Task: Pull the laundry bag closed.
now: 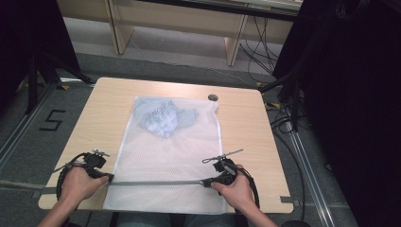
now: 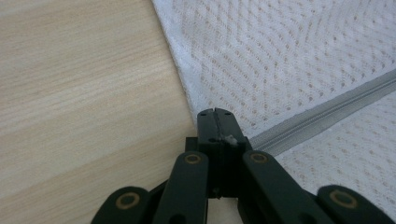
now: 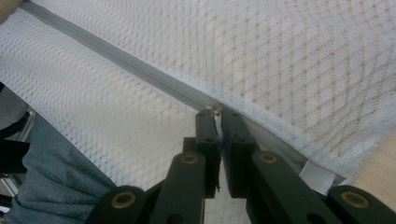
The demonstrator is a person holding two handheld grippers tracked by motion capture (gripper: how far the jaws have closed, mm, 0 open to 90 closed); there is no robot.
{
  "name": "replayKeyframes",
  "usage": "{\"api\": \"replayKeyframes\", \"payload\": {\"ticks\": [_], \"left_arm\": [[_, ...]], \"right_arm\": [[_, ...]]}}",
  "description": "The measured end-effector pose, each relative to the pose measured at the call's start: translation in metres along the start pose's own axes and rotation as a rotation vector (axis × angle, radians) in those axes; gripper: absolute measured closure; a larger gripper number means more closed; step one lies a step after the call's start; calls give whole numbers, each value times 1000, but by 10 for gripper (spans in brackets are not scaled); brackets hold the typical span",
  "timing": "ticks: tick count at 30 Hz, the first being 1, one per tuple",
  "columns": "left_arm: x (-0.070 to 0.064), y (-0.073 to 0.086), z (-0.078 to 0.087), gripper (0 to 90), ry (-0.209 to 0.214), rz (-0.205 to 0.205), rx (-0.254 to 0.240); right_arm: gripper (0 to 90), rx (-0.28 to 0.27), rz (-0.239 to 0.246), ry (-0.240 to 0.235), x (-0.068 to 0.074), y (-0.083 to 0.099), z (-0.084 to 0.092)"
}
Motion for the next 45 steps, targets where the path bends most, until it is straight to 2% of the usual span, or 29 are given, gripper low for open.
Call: {"api": "replayKeyframes", "payload": {"ticks": [7,11,13,17,22,24,25,26,27,28,30,35,36,37,43,45], "left_arm": [[0,0,0,900,1,1,0],[0,0,0,900,0,0,0],[0,0,0,900,2,0,-2],[0,0,0,900,2,0,-2],[0,0,0,900,1,0,-2],[0,0,0,900,1,0,-2],[0,0,0,900,2,-1,-2],[0,0,0,900,2,-1,-3],[0,0,0,900,2,-1,-3],[0,0,0,900,2,0,-2],[0,0,0,900,2,-1,1],[0,0,0,900,-1,-2,0],[-1,-1,-1,900,-4,16,-12],[0,0,0,899,0,-2,2],[0,0,0,900,3,-1,0],[0,0,0,900,3,-1,-2]], "right_arm": [[870,2,0,-8,-2,1,2],[870,-2,-7,2,-4,2,2],[870,3,-24,5,-3,3,3],[870,-3,-4,-4,-5,2,3],[870,7,-30,0,-6,4,4],[870,4,-29,0,-7,4,5],[870,-5,4,-10,-8,3,4],[870,15,-36,16,-8,5,6],[870,1,-20,2,-10,4,6],[870,-9,-30,22,-12,4,7],[870,-16,-39,20,-16,5,10],[870,-13,-40,24,-17,6,11],[870,-11,-39,24,-17,6,11],[870,-12,-39,23,-17,6,11],[870,-17,-49,25,-18,6,11],[870,-10,-45,12,-18,6,11]]}}
Point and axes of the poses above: each handheld gripper's, and its own axes: z roughly backward along the jaws, y roughly out of its underside, x roughly to its left, the point moved 8 cm from there along -z, roughly forward along the jaws, and after that the axes turned 4 degrees about -y, right-handed, at the moved point
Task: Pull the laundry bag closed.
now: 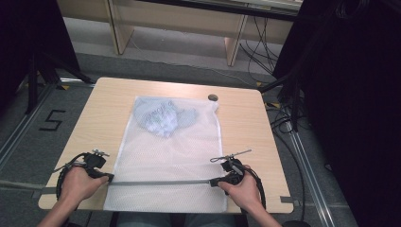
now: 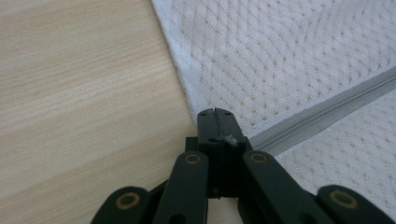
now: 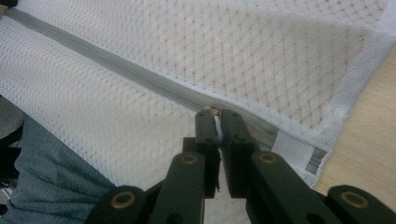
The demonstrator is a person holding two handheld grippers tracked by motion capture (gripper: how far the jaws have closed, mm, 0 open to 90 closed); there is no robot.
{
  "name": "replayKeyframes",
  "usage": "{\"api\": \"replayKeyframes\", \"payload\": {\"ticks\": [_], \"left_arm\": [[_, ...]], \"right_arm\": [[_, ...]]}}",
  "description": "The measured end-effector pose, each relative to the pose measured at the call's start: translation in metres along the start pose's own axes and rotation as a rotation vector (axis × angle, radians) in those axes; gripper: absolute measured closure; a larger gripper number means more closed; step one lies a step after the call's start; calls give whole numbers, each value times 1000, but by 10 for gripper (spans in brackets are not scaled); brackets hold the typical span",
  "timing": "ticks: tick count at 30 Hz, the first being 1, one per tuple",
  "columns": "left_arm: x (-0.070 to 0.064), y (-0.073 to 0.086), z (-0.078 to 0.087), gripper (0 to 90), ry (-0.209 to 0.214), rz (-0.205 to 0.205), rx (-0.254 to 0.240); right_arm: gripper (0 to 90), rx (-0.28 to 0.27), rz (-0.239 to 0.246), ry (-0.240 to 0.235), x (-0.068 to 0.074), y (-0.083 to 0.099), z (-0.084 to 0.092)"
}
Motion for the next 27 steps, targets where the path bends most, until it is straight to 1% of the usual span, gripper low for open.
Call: {"api": "replayKeyframes", "payload": {"ticks": [3,4,5,10,11,12,17,18,19,26,27], "left_arm": [[0,0,0,900,0,0,2],[0,0,0,900,0,1,3],[0,0,0,900,1,0,0],[0,0,0,900,0,0,1],[0,0,0,900,0,1,0],[0,0,0,900,-1,1,1],[0,0,0,900,1,2,0],[0,0,0,900,1,2,0],[0,0,0,900,1,2,0],[0,0,0,900,1,2,1],[0,0,0,900,1,2,0]], "right_arm": [[870,0,-3,-4,0,0,0],[870,-5,12,-7,-1,-1,0],[870,-5,-1,-1,-1,0,1],[869,-3,-6,2,-4,1,2],[869,-1,-25,-6,-2,1,2],[869,-4,-7,4,-5,1,2],[869,-2,-16,-3,-6,2,3],[870,4,-57,-7,-3,3,4],[870,-3,-16,-1,-7,2,4],[869,-10,-19,2,-10,2,6],[869,-12,-23,9,-11,2,6]]}}
Point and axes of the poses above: each handheld gripper's, and its own axes: z roughly backward along the jaws, y roughly out of its underside, x roughly to its left, the point moved 8 cm from there along -z, roughly forward along the jaws, and after that the axes turned 4 degrees about -y, right-handed, at the moved point
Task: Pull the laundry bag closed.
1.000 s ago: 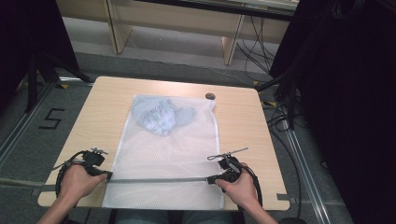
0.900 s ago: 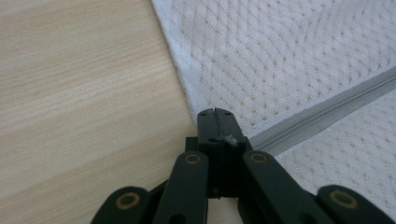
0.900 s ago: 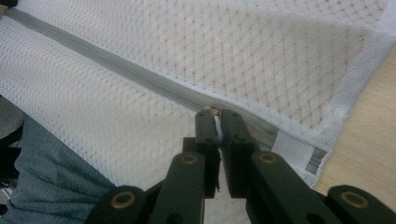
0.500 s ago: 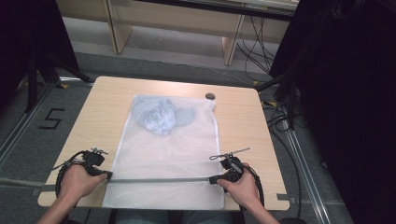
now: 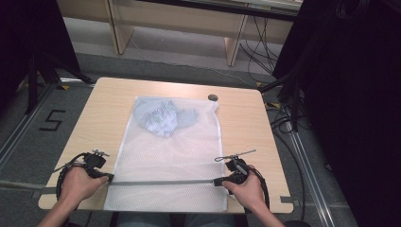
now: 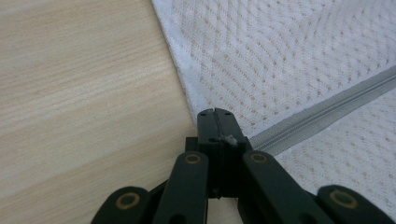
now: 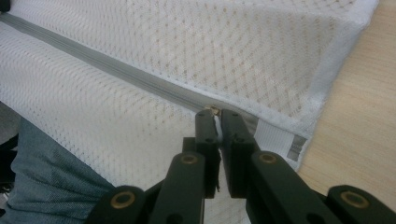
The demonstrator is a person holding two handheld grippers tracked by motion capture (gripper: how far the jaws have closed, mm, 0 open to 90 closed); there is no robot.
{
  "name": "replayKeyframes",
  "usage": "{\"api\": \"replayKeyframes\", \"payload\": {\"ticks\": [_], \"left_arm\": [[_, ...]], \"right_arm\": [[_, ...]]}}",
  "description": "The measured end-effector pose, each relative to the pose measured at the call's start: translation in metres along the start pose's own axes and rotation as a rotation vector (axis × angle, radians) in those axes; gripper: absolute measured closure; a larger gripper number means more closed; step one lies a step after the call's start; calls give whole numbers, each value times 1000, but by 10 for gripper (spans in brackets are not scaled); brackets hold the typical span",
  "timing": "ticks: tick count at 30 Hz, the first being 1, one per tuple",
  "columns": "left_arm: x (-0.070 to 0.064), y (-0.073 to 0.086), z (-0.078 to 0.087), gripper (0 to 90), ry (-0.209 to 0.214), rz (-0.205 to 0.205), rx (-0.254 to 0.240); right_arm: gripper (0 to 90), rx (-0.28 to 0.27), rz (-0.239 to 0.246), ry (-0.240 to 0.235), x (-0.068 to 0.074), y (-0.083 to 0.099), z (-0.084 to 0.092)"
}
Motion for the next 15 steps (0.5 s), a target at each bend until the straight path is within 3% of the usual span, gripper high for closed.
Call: {"api": "replayKeyframes", "payload": {"ticks": [14,15], "left_arm": [[0,0,0,900,-1,-1,1],[0,0,0,900,-1,-2,3]], "right_arm": [[869,-5,-20,-1,-9,3,4],[870,7,1,13,-12,5,5]]}}
Point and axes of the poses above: each handheld gripper's, and its own axes: z roughly backward along the jaws, y roughly out of its underside, x roughly to its left, the point moved 8 cm from there along -z, roughly forward along the jaws, and after that the axes turned 4 degrees about -y, right-handed, at the moved point
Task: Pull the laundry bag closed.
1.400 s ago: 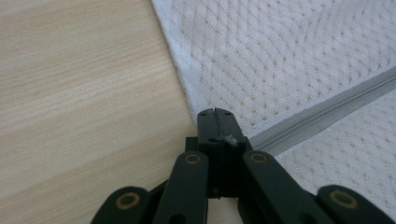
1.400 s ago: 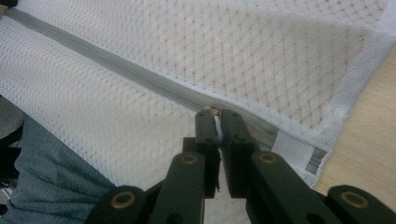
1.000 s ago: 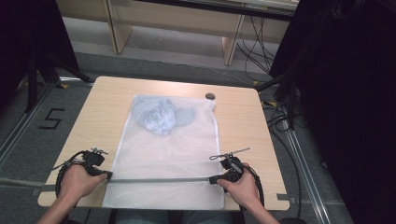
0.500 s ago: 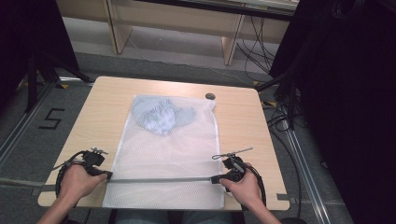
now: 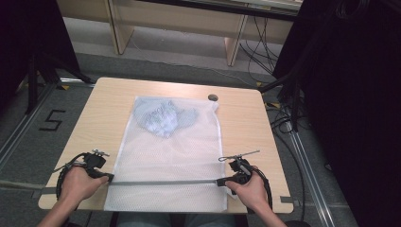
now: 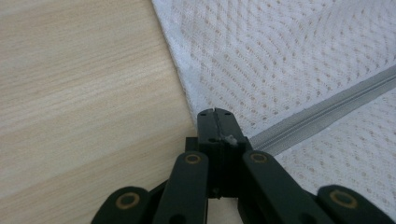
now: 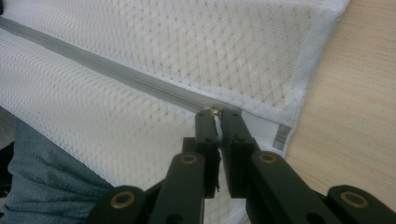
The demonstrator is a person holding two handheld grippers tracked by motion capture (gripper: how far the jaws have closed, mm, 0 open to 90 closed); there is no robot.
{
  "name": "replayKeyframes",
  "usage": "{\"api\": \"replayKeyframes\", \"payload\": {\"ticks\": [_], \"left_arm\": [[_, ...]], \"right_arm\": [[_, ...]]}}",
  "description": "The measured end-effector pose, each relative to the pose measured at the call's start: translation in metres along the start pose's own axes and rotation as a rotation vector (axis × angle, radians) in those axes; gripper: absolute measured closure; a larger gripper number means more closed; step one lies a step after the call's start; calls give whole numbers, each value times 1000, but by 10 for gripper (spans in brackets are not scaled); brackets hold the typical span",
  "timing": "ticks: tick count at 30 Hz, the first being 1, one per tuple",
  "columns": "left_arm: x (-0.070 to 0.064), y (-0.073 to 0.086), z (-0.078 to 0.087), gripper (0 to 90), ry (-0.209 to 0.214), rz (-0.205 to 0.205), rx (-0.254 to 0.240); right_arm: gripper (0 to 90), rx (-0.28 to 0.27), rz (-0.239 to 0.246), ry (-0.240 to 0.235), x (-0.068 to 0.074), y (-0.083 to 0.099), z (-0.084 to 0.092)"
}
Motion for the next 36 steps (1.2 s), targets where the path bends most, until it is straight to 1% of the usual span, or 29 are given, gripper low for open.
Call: {"api": "replayKeyframes", "payload": {"ticks": [1,3,5,6,9,10,11,13,19,20,21,25,26,27,28,29,30,33,35,36], "left_arm": [[0,0,0,900,0,1,-2],[0,0,0,900,1,1,-3],[0,0,0,899,0,0,-1],[0,0,0,900,0,0,0],[0,0,0,900,0,0,0],[0,0,0,900,0,0,-3],[0,0,0,900,1,1,-2],[0,0,0,900,1,1,-2],[0,0,0,900,1,2,-2],[0,0,0,900,1,0,-2],[0,0,0,900,0,1,-3],[0,0,0,900,1,-1,-3],[0,0,0,900,1,-1,-2],[0,0,0,900,1,0,-2],[0,0,0,900,1,0,-3],[0,0,0,900,2,-1,-4],[0,0,0,900,2,0,-4],[0,0,0,900,2,-1,-3],[0,0,0,900,1,-1,-4],[0,0,0,900,1,-1,-3]], "right_arm": [[869,-2,-58,-21,5,0,0],[869,-10,-22,-12,1,0,-1],[869,-15,-22,-21,1,-1,0],[869,-12,-26,-12,1,0,0],[869,-13,-29,-8,-1,0,0],[869,-7,-7,-17,-2,1,1],[869,-11,-32,-10,-2,0,1],[869,-13,-27,-9,-3,1,1],[869,-12,-40,-8,-4,1,2],[869,-9,-45,-17,-3,2,2],[869,-13,-38,-9,-4,1,2],[869,-13,-33,-13,-4,1,2],[869,7,20,7,-10,4,2],[869,1,-8,12,-9,3,2],[869,-1,-2,22,-11,3,3],[869,-1,-6,15,-10,3,2],[869,-12,-35,-11,-6,2,2],[869,-7,-43,-14,-6,3,2],[869,0,-18,-13,-9,4,3],[869,-2,-46,-11,-8,4,2]]}}
Point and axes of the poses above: each handheld gripper's, and its own axes: z roughly backward along the jaws, y roughly out of its underside, x roughly to its left, the point moved 8 cm from there along -z, roughly forward along the jaws, and after that the axes turned 4 degrees about -y, right-handed, at the moved point
